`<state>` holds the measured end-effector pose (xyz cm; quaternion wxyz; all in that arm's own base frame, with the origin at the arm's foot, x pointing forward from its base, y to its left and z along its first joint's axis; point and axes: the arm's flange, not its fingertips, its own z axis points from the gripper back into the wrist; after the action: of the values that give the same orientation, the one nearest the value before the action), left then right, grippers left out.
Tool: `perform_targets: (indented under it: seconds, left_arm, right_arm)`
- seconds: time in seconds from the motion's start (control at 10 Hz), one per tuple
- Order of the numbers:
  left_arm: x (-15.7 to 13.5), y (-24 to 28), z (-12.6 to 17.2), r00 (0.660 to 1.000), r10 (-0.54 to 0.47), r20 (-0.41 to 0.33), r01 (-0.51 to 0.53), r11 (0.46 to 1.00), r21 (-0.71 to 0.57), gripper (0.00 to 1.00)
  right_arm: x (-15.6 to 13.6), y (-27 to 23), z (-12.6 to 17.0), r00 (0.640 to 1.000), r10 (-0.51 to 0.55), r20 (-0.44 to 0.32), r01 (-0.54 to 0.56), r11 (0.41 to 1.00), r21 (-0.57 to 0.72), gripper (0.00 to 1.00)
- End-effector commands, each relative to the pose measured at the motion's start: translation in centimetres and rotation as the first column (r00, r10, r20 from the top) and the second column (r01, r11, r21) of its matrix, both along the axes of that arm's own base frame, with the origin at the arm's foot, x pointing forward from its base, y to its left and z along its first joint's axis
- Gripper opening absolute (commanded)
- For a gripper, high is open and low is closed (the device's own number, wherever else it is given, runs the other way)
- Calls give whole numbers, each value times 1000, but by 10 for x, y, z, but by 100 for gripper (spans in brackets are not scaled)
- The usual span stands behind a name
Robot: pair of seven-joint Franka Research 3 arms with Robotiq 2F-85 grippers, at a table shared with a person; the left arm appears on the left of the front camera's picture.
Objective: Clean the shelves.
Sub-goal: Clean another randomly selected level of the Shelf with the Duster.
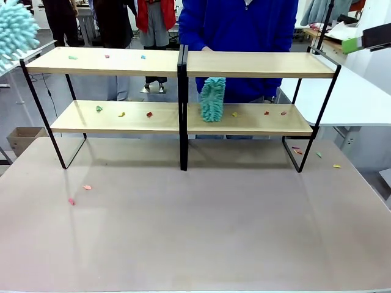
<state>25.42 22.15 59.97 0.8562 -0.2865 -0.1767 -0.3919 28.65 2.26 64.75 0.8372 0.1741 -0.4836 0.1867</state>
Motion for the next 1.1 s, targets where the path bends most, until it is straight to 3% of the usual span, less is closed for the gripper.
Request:
perform_targets:
  seconds: [0.0, 0.1, 0.8, 1.0]
  left_arm:
    - [9, -25, -6, 998, 25, -51, -24, 1000, 16, 12]
    - [13, -31, -3, 999, 9, -32, -8, 1000, 10, 12]
    - [34, -88, 4, 989, -112, -92, 124, 983, 135, 12]
    - [39, -122, 45, 991, -87, -97, 104, 976, 189, 12]
  right_arm:
    - [0, -1, 0, 1000, 1, 1, -1, 1000, 5, 100]
    - [0, -1, 0, 1000, 1, 1, -1, 1000, 5, 100]
    - [0, -1, 0, 1000, 1, 1, -1, 1000, 5, 100]
    - [0, -1, 0, 1000, 1, 1, -1, 1000, 5, 100]
